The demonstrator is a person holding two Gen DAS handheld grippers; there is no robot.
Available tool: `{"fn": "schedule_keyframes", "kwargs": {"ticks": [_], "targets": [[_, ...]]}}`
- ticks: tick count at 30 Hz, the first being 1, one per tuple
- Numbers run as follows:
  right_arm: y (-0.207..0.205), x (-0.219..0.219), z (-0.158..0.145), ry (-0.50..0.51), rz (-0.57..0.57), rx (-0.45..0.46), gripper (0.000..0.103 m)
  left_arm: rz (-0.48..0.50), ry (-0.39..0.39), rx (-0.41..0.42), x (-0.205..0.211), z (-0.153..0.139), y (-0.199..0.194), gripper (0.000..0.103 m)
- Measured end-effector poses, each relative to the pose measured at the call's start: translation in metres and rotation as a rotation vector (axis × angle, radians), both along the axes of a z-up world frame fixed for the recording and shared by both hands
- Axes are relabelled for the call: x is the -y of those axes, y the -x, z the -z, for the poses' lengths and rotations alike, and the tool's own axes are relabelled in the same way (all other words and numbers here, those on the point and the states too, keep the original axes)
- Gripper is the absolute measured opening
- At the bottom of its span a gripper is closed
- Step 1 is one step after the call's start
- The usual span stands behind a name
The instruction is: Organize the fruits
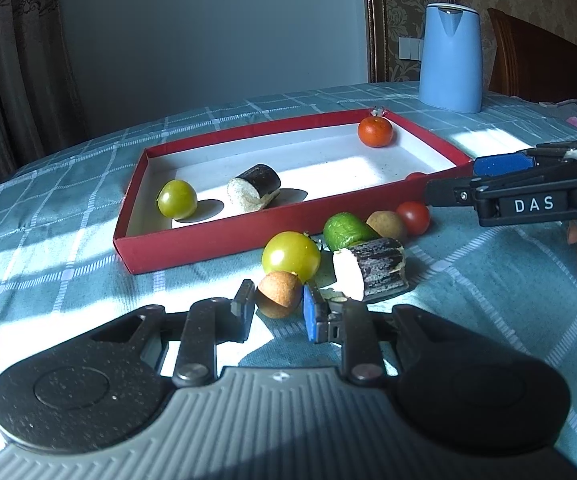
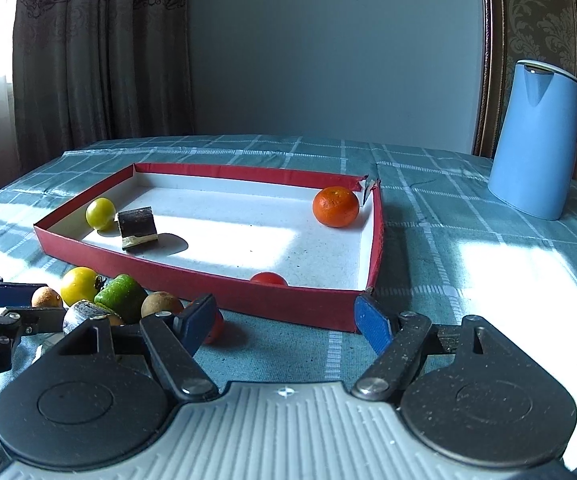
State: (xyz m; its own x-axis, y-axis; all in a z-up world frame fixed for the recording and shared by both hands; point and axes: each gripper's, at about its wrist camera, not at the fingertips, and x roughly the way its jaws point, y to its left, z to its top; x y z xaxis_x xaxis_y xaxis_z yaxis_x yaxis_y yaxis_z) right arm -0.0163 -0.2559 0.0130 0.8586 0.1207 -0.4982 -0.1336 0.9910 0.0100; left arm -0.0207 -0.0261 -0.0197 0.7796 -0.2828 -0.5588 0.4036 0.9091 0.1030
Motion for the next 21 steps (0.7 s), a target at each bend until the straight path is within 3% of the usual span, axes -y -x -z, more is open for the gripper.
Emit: {"fn": "schedule_keyframes", "kwargs": {"ticks": [3,8,12,14,18,21], "targets": [[0.002,-0.003,0.001,0.004,-0.034,-0.010,0.077,0.007,-0.007,-0.003,0.001,0.001,0.000,0.023],[-0.016,-0.016,0.013,0.072,-0.056,-0.132,0.076,0.008,-0.009,-0.003,0.001,0.001,0.000,0.023],[-0.022,-0.018,0.013,0.064,-0.034,-0.135,0.075,0.009,-0.013,-0.001,0.002,0.001,0.001,0.023],[-0.023,-0.019,0.013,0.056,-0.046,-0.135,0.069,0.009,-0.015,0.000,0.002,0.001,0.001,0.023],[-0.019,-0.022,0.013,0.048,-0.085,-0.126,0.046,0.010,-0.021,0.002,0.004,0.002,0.002,0.023],[-0.018,-0.025,0.012,0.047,-0.106,-0.123,0.038,0.010,-0.023,0.000,0.004,0.002,0.001,0.023]]}}
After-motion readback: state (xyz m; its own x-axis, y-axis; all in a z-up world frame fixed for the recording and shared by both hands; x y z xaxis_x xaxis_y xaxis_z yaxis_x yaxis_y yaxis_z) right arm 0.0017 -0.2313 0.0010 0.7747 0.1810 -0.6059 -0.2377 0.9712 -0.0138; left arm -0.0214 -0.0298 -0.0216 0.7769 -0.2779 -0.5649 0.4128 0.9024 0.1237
